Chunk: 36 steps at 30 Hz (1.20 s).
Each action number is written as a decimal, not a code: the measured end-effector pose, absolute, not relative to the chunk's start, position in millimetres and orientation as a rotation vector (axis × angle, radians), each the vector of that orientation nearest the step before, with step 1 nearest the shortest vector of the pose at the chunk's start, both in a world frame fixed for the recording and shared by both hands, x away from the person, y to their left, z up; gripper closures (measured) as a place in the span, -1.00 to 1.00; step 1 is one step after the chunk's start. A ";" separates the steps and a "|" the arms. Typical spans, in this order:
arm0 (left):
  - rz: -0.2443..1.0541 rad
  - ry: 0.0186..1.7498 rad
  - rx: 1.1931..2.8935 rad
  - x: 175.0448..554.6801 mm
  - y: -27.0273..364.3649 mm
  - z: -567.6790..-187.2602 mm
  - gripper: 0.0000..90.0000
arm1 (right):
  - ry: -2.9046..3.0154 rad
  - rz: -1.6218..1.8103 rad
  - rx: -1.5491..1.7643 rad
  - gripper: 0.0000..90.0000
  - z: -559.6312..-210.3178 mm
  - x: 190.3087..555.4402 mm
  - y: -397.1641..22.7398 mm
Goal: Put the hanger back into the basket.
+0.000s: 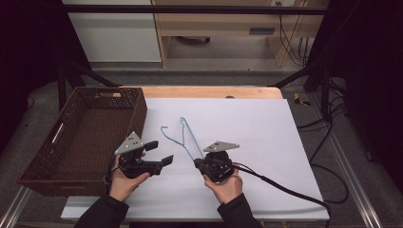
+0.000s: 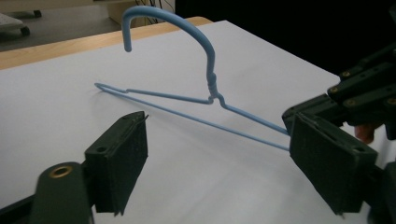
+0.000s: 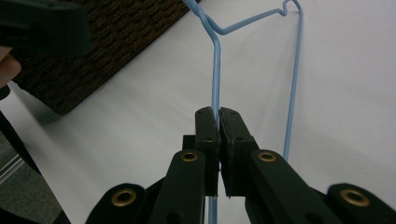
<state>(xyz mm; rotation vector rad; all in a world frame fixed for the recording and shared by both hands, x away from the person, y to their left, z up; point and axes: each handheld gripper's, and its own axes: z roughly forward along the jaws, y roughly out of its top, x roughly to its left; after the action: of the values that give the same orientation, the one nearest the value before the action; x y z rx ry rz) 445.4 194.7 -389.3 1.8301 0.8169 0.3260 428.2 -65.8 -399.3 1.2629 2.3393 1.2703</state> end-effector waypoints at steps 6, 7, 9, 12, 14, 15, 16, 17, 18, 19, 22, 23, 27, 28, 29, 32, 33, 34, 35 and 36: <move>0.300 0.806 1.832 456.3 182.5 -394.8 -0.22 | 2.342 1.273 1.268 0.95 -401.4 428.0 -68.2; 0.293 0.802 1.840 459.9 178.9 -397.1 -0.15 | 2.344 1.274 1.264 0.95 -402.0 428.0 -68.5; 0.289 0.804 1.838 461.4 177.0 -398.5 -0.09 | 2.345 1.268 1.275 0.95 -402.0 427.6 -68.2; 0.287 0.802 1.843 465.1 172.8 -401.6 0.14 | 2.350 1.269 1.257 0.95 -404.6 427.5 -68.0; 0.289 0.799 1.846 466.1 171.3 -402.8 0.26 | 2.354 1.267 1.264 0.95 -405.3 426.2 -67.3; 0.288 0.798 1.848 466.3 170.7 -403.4 0.26 | 2.354 1.267 1.264 0.95 -405.3 426.2 -67.3; 0.290 0.795 1.850 466.1 170.3 -403.9 0.39 | 2.358 1.267 1.260 0.95 -406.3 425.5 -66.8; 0.290 0.788 1.855 465.8 170.1 -404.1 0.39 | 2.358 1.267 1.260 0.95 -406.3 425.5 -66.8; 0.286 0.783 1.856 465.1 169.7 -404.2 0.47 | 2.358 1.268 1.253 0.95 -406.9 425.3 -66.7; 0.289 0.775 1.857 464.4 169.6 -403.9 0.53 | 2.360 1.267 1.250 0.95 -407.4 425.2 -66.5; 0.309 0.782 1.849 462.9 169.7 -403.8 0.78 | 2.365 1.266 1.245 0.95 -408.6 423.8 -66.5; 0.309 0.782 1.849 462.9 169.7 -403.8 0.84 | 2.365 1.266 1.245 0.95 -408.6 423.8 -66.5; 0.309 0.773 1.848 461.3 168.5 -403.9 0.87 | 2.374 1.259 1.255 0.95 -410.1 421.8 -66.0; 0.311 0.771 1.844 460.5 167.4 -404.1 0.88 | 2.377 1.256 1.247 0.95 -410.9 421.9 -65.9; 0.319 0.771 1.847 459.7 166.5 -404.0 0.88 | 2.382 1.250 1.247 0.94 -411.5 421.7 -65.6; 0.333 0.763 1.860 458.0 164.3 -404.1 0.89 | 2.391 1.237 1.236 0.94 -413.4 421.9 -65.0; 0.336 0.761 1.863 457.5 163.6 -404.2 0.89 | 2.392 1.231 1.237 0.94 -413.8 421.8 -64.8; 0.339 0.756 1.868 457.0 163.0 -404.2 0.89 | 2.394 1.228 1.238 0.93 -414.1 421.5 -64.5; 0.342 0.754 1.873 456.7 162.0 -404.3 0.89 | 2.400 1.225 1.226 0.93 -414.4 421.9 -64.6; 0.349 0.753 1.881 456.2 160.8 -404.4 0.89 | 2.404 1.221 1.217 0.87 -414.7 422.1 -64.6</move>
<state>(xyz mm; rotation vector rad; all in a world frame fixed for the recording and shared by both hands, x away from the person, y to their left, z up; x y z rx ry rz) 456.2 160.8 -404.4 1.8807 0.7532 0.3494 422.1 -64.6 -414.7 1.2169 2.4037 1.2211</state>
